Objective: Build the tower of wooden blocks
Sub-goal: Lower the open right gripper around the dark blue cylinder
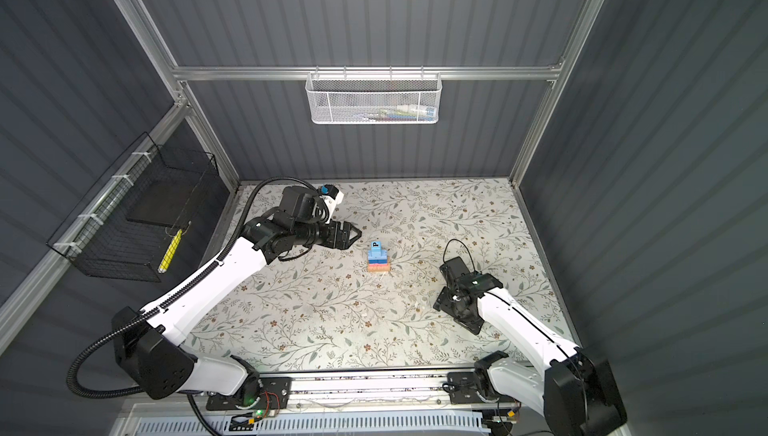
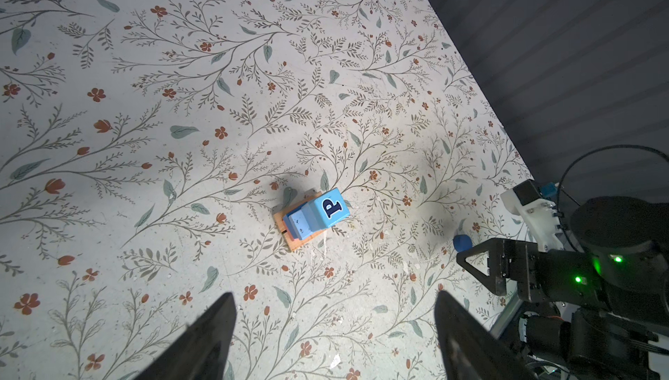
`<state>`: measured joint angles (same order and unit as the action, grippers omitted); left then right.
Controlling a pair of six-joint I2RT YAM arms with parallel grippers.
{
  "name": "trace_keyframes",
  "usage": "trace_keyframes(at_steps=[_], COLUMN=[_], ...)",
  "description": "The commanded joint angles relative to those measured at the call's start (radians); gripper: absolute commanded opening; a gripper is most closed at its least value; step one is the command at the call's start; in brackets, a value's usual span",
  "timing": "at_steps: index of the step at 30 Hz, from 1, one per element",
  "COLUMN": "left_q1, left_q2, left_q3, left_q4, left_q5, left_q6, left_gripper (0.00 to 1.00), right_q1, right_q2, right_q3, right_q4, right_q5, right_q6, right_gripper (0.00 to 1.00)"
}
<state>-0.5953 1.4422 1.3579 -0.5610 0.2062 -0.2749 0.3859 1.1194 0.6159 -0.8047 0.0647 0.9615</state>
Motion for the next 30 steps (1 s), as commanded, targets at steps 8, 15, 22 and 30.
trace_keyframes(at_steps=[8, 15, 22, 30], left_q1=[-0.006, -0.006, -0.006, -0.006], left_q2=[0.033, 0.053, 0.057, 0.065], left_q3=[0.03, 0.035, 0.032, 0.038], left_q4=[-0.018, -0.016, -0.015, -0.023], left_q5=[0.002, 0.004, 0.001, -0.008], left_q6=[-0.009, -0.007, -0.006, 0.001], left_gripper=[0.85, 0.84, 0.83, 0.82], right_q1=[-0.056, -0.077, -0.097, -0.102], right_q2=[0.034, 0.047, 0.08, 0.14], right_q3=[-0.022, -0.026, -0.022, -0.003], right_q4=[0.033, 0.041, 0.064, 0.098], right_q5=[-0.017, -0.013, -0.018, -0.036], right_q6=[-0.037, -0.053, -0.069, -0.082], right_gripper=[0.77, 0.71, 0.66, 0.56])
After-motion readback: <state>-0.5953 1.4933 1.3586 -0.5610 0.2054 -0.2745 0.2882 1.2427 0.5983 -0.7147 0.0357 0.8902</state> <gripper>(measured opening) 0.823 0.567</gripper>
